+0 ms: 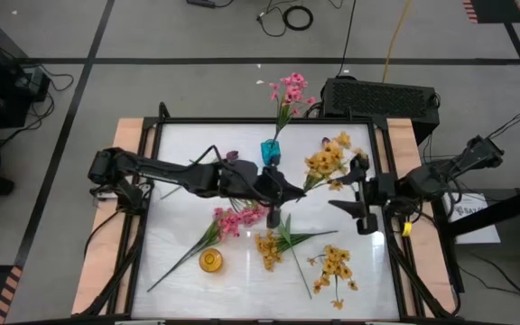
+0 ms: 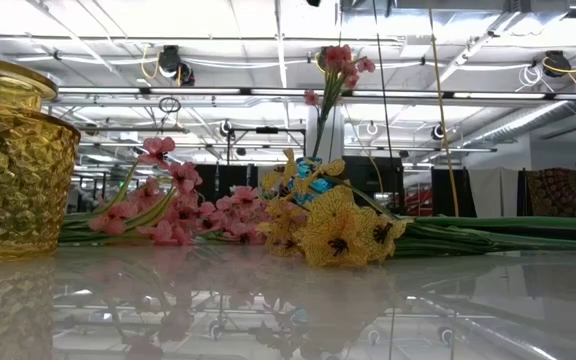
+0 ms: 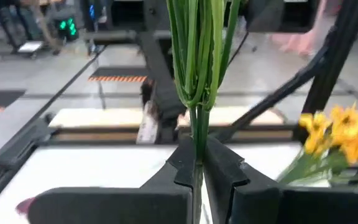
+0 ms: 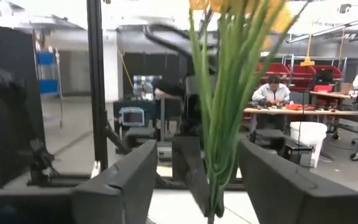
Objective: Sort flowers into vase by color
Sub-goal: Put the right yellow flowers into the transparent vase
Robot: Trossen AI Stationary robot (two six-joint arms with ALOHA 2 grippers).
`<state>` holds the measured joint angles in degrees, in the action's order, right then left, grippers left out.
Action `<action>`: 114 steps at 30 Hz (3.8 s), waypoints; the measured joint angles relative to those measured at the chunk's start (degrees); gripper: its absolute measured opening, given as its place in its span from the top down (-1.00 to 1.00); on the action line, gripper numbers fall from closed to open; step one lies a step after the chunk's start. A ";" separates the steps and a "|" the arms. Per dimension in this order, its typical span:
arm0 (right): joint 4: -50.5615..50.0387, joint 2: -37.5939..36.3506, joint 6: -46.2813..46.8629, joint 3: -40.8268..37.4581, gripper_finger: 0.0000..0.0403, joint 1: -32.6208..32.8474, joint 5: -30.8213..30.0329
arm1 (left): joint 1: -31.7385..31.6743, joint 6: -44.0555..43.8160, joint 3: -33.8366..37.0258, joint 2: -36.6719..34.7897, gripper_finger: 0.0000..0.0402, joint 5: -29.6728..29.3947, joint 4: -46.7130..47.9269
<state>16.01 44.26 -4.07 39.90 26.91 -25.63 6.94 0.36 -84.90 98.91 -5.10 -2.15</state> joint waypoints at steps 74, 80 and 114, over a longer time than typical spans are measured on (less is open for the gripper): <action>-28.64 -15.93 25.66 0.00 1.00 12.90 -3.85 | 5.22 -7.52 0.00 0.29 -0.13 -2.93 8.83; -28.37 -13.39 27.07 0.00 1.00 16.82 -9.99 | 5.26 -10.78 0.00 0.29 -0.13 -2.94 8.83; -32.24 3.73 42.54 -0.02 0.98 38.17 -48.35 | 11.83 -12.06 0.00 0.26 -0.13 -16.79 8.66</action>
<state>-16.23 47.99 38.48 39.88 65.08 -73.97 18.76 -11.70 -84.90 99.18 -21.89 6.50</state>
